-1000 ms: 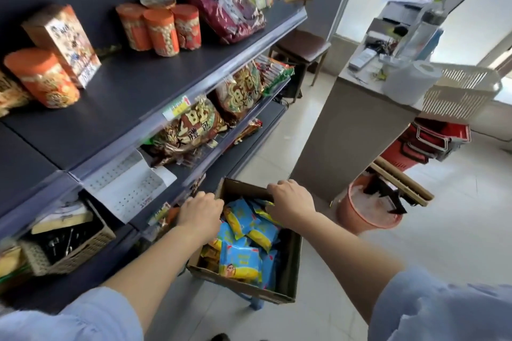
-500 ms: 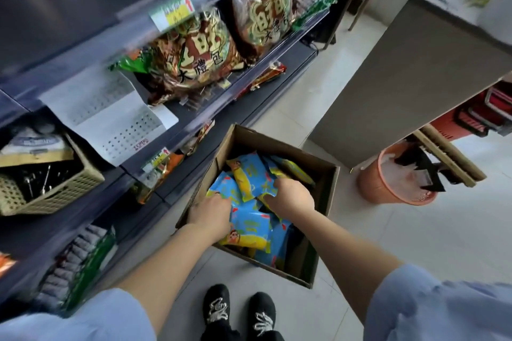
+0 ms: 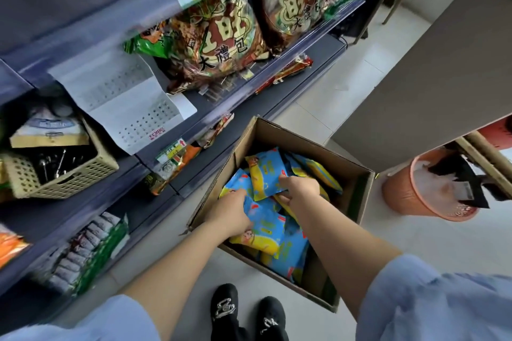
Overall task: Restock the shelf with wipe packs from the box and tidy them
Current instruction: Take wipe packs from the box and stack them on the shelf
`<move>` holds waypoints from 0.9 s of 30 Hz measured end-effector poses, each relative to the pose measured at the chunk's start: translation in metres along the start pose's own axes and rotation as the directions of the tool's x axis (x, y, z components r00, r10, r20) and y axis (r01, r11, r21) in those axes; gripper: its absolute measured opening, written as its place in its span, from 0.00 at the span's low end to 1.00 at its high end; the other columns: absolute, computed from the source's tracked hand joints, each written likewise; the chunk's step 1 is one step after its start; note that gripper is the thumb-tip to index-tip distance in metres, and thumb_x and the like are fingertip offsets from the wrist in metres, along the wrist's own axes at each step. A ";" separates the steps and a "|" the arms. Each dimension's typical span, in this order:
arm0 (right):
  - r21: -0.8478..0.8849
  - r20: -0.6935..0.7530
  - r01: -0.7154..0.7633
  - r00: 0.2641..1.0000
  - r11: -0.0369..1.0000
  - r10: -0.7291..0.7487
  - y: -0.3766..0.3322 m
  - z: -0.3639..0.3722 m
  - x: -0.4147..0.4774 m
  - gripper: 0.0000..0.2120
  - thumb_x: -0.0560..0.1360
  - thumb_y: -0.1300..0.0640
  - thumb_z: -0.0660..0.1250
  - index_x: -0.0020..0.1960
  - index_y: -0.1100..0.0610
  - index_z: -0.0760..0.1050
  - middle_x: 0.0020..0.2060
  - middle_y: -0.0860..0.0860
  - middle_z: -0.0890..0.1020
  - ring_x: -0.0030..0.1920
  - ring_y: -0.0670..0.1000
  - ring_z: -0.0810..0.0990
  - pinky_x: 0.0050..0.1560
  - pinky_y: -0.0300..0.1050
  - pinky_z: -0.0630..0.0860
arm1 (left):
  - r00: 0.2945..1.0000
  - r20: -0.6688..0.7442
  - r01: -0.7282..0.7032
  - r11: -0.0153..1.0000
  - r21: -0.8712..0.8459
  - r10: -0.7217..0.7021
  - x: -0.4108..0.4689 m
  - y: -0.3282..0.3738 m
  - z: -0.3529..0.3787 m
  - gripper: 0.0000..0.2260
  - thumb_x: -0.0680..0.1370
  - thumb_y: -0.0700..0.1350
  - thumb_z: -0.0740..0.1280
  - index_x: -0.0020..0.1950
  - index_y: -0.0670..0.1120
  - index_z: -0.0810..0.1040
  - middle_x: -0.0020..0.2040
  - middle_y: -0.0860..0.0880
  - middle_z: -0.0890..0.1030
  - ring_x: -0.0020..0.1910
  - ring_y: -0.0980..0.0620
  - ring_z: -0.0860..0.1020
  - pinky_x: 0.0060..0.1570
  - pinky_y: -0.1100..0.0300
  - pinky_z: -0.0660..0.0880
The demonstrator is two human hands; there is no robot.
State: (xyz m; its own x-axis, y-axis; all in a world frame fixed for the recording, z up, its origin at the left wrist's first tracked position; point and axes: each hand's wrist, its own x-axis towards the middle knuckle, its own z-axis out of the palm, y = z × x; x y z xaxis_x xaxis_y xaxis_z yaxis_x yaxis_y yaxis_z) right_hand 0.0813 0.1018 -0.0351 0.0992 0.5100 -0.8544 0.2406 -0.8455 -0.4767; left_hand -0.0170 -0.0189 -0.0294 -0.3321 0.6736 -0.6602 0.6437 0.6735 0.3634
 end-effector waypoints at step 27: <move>-0.489 0.408 0.845 0.440 0.215 -0.800 -0.136 -0.036 -0.226 0.10 0.76 0.52 0.68 0.56 0.53 0.80 0.51 0.51 0.83 0.49 0.53 0.80 0.48 0.52 0.79 | 0.791 -0.542 0.012 0.894 -0.449 -0.283 -0.185 0.019 -0.183 0.14 0.72 0.41 0.72 0.56 0.47 0.77 0.56 0.49 0.80 0.53 0.48 0.78 0.48 0.56 0.75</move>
State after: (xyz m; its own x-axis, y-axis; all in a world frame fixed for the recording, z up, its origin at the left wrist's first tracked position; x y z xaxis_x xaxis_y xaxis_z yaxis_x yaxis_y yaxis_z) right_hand 0.0606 0.1070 0.2307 -0.5427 0.8362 -0.0785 0.6077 0.3265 -0.7240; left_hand -0.0692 -0.0748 0.2197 -0.8186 0.5074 -0.2692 0.2618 0.7468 0.6114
